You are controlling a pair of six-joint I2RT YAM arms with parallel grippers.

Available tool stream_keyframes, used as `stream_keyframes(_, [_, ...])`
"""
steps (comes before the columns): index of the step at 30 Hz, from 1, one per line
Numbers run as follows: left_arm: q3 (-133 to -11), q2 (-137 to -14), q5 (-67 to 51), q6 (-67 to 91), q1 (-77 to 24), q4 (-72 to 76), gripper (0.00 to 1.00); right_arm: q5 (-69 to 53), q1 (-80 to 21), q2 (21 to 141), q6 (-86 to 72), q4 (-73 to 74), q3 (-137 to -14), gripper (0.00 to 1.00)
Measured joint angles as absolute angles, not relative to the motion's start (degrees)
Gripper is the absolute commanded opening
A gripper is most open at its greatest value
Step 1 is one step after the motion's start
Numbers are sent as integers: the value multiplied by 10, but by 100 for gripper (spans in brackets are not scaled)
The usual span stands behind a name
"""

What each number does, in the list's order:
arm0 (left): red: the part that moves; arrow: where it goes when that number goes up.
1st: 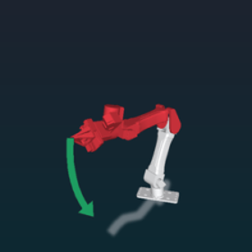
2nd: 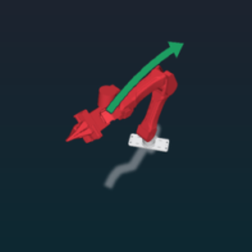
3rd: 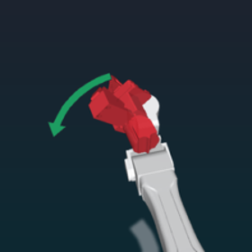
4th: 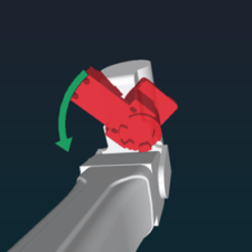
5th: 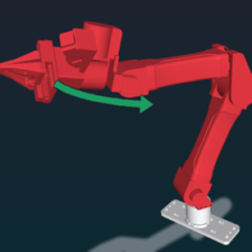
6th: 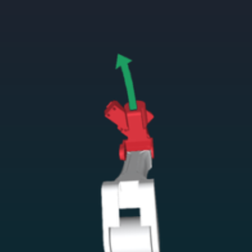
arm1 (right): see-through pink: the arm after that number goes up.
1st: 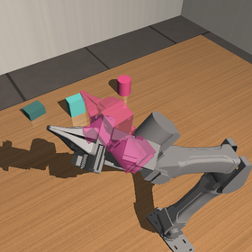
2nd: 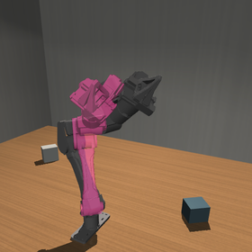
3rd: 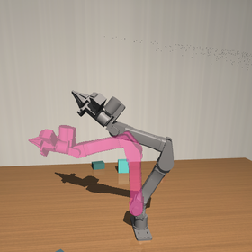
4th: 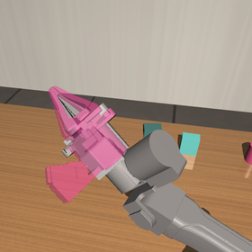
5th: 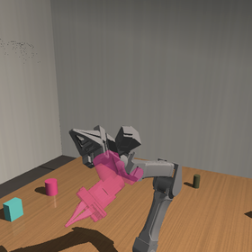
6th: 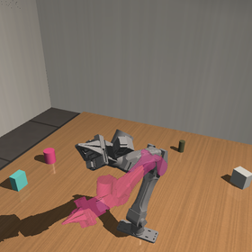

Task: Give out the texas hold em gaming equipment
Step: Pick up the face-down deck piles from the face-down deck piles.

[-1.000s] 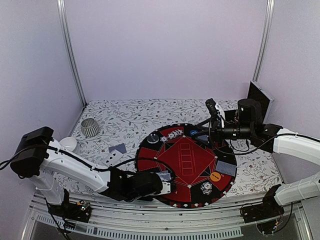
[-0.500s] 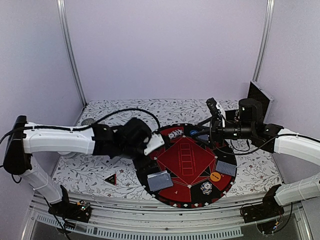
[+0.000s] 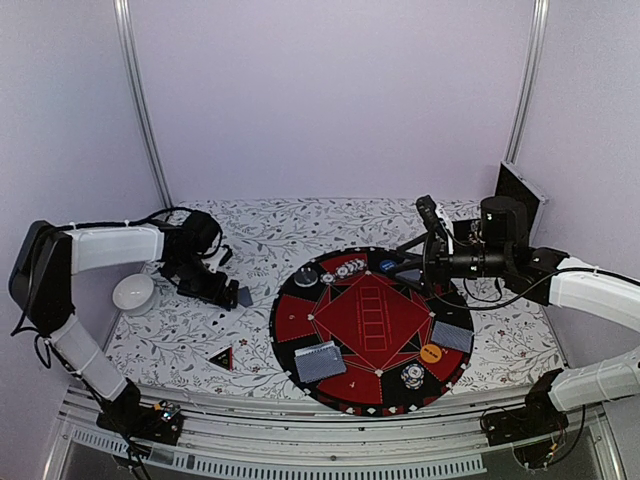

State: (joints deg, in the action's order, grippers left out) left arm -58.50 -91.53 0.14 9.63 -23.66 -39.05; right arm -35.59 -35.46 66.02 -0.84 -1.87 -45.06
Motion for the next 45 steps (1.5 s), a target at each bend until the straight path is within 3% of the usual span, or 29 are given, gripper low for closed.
stream_keyframes(9, [-576,-1002,4,93,-236,-390,97,-368,-352,661,-8,-18,-443,84])
stream_keyframes(14, [-576,-1002,3,84,-237,-390,82,-369,-351,663,-8,-18,-443,84])
stream_keyframes(22, [-577,-1001,-14,68,-251,-392,86,-373,-348,668,-8,-19,-443,84])
stream_keyframes(30, [-588,-1013,-8,62,-263,-399,53,-379,-348,668,-8,-20,-443,84])
stream_keyframes(38, [-583,-1005,-22,67,-265,-397,41,-381,-347,668,-9,-22,-443,84])
stream_keyframes(45, [-572,-964,-21,64,-286,-398,39,-381,-347,670,-27,-22,-444,84])
